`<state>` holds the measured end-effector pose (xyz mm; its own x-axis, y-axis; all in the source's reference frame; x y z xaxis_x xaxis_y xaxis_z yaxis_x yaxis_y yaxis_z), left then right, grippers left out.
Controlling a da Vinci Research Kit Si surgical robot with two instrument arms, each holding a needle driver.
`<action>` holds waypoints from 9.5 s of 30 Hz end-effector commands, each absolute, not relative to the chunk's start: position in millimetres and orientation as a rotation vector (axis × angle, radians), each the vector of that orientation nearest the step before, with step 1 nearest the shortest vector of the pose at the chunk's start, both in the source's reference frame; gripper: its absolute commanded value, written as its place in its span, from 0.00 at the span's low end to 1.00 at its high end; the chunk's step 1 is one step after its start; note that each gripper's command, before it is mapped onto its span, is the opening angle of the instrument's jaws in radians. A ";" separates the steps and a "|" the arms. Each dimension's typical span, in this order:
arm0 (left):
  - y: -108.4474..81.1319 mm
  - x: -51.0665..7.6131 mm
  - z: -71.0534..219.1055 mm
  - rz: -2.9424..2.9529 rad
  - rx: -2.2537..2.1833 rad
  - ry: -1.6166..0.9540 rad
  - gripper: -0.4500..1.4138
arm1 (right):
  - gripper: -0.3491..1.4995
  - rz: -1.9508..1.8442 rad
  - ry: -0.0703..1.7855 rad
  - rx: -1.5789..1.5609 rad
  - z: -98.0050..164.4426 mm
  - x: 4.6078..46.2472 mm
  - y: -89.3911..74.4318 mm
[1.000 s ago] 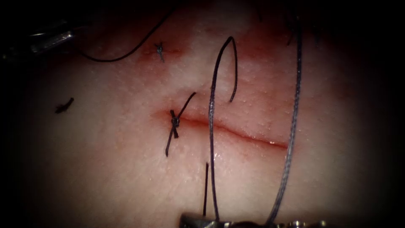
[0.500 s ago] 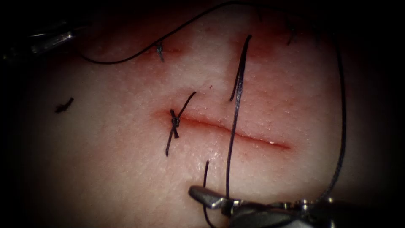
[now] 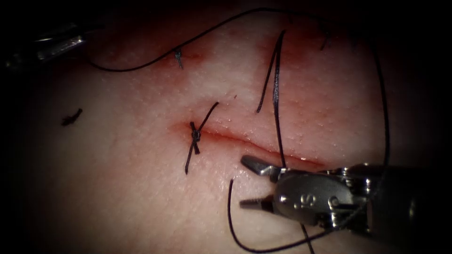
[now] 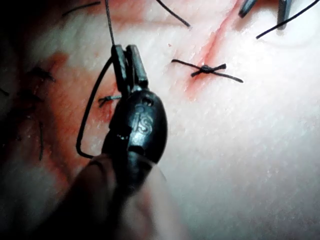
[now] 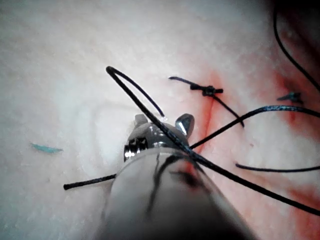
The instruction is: Wound Closure
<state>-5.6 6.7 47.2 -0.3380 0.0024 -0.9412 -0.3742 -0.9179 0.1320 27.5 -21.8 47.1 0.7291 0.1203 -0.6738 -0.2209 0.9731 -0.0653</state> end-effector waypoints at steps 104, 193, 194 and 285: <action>6.4 -6.6 48.3 2.340 -1.656 0.470 0.00 | 0.92 -0.151 0.919 -0.038 39.9 30.3 -24.7; 16.9 -21.1 50.8 2.231 -1.895 0.563 0.00 | 0.79 -0.119 0.943 0.079 40.7 28.5 -24.6; 17.6 -22.2 51.9 2.219 -1.923 0.569 0.00 | 0.79 -0.089 0.920 0.039 41.3 28.1 -24.0; -14.4 -23.2 38.5 2.769 -1.792 -0.127 0.77 | 0.97 0.968 1.144 0.090 50.7 23.6 -8.3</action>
